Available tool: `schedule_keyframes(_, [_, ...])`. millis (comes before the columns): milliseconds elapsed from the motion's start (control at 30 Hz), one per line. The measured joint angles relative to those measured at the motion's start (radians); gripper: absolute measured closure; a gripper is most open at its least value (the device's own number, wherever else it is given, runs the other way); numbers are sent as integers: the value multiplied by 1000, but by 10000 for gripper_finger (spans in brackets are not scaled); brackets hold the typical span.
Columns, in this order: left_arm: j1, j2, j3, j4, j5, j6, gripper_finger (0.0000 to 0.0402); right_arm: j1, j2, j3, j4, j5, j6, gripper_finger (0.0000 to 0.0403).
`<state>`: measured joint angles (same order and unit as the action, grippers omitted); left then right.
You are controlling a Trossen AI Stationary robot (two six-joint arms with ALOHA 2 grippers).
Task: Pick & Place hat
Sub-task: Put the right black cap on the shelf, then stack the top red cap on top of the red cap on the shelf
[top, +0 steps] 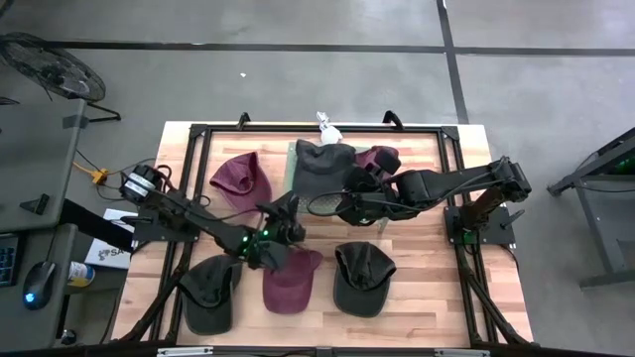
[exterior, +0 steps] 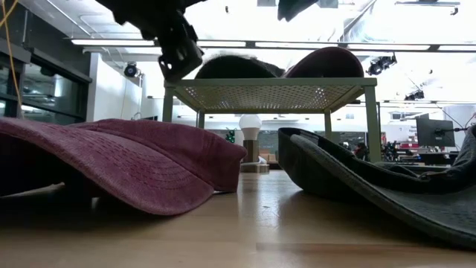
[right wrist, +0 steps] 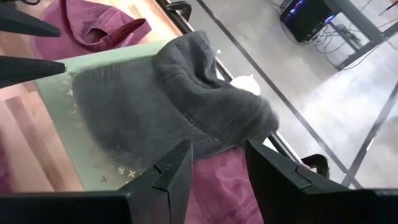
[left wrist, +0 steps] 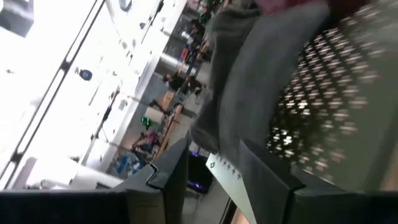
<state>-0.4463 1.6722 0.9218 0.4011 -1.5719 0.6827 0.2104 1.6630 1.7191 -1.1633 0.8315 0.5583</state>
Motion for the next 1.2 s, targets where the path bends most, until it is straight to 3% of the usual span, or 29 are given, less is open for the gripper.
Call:
schedule_keyframes(267, [-38, -16, -2, -26, 3, 81, 261, 0, 0, 0, -7, -41, 0, 261])
schedule_keyframes(533, [-17, -202, -2, -235, 2, -3, 261, 14, 0, 0, -129, -60, 53, 261])
schedule_keyframes(667, [-19, -344, -1, -477, 38, -189, 261, 43, -6, 0, -213, -57, 122, 261])
schedule_keyframes(867, [-18, -560, -1, -961, 267, -612, 261, 108, -15, 0, -321, -30, 221, 261])
schedule_keyframes(1000, [-18, -676, -1, -1185, 347, -820, 261, 164, -16, 0, -396, 88, 290, 261])
schedule_keyframes(1200, [-18, -787, -1, -1390, 378, -980, 261, 186, -16, -2, -406, 206, 317, 261])
